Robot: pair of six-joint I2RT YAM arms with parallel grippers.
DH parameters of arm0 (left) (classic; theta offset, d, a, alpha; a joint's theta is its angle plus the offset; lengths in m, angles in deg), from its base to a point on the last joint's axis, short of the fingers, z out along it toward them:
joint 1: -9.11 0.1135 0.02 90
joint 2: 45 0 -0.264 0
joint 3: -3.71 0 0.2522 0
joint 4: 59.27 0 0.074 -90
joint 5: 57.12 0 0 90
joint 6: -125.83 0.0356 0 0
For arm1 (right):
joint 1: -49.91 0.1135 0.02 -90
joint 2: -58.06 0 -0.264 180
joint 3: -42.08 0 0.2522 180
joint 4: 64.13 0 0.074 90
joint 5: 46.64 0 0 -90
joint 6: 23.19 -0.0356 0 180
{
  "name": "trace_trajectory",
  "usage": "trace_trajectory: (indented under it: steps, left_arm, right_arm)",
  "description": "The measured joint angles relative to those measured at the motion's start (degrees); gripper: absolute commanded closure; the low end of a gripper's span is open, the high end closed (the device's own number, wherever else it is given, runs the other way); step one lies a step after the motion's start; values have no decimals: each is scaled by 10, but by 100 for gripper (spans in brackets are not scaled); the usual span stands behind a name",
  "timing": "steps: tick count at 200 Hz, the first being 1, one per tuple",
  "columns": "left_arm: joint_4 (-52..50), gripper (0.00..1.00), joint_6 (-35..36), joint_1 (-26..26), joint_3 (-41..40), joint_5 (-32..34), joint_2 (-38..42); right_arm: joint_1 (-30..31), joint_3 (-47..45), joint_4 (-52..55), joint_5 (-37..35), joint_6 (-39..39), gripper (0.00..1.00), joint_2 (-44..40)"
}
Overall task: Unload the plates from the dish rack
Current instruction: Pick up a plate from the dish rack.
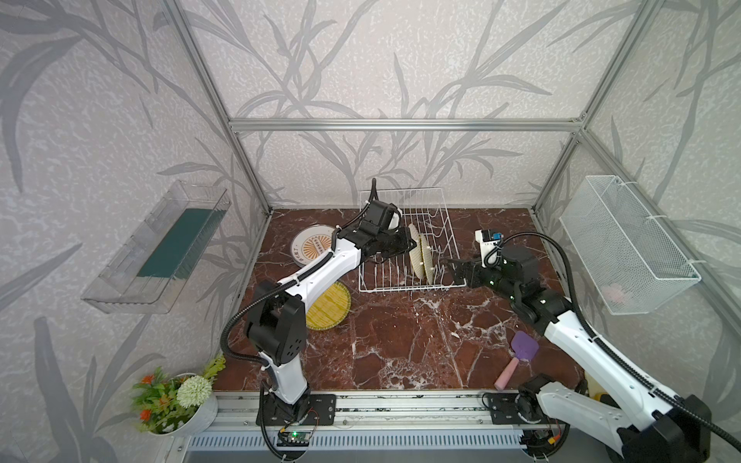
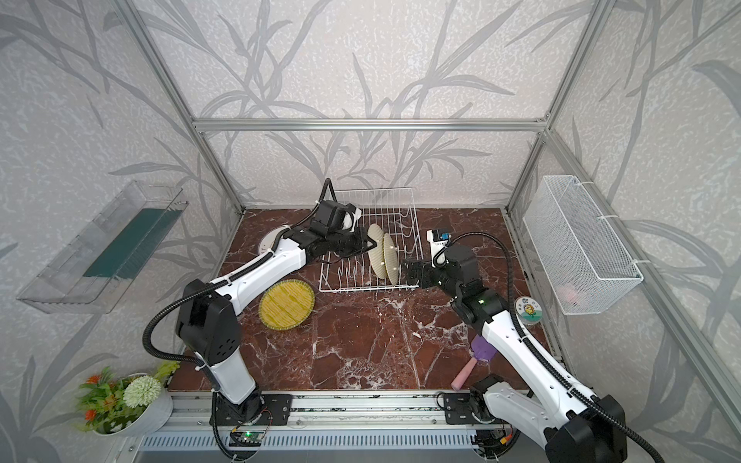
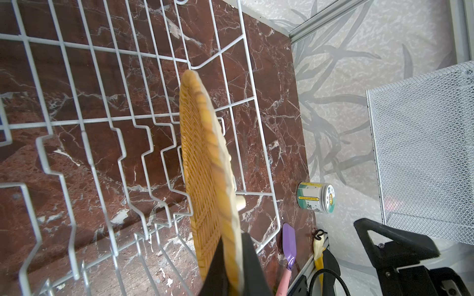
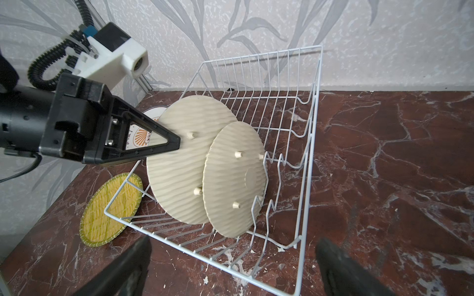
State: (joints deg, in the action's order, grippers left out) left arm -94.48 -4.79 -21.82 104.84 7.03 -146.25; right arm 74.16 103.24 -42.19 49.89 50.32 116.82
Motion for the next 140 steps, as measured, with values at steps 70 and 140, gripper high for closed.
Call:
trace_trajectory:
  steps: [70, 140]
  left_arm:
    - [-30, 100, 31, -1, 28, 16, 2]
    - [-43, 100, 54, -1, 34, 33, 14]
  right_arm:
    - [0, -1, -2, 0, -4, 1, -4]
    - [0, -3, -2, 0, -4, 1, -6]
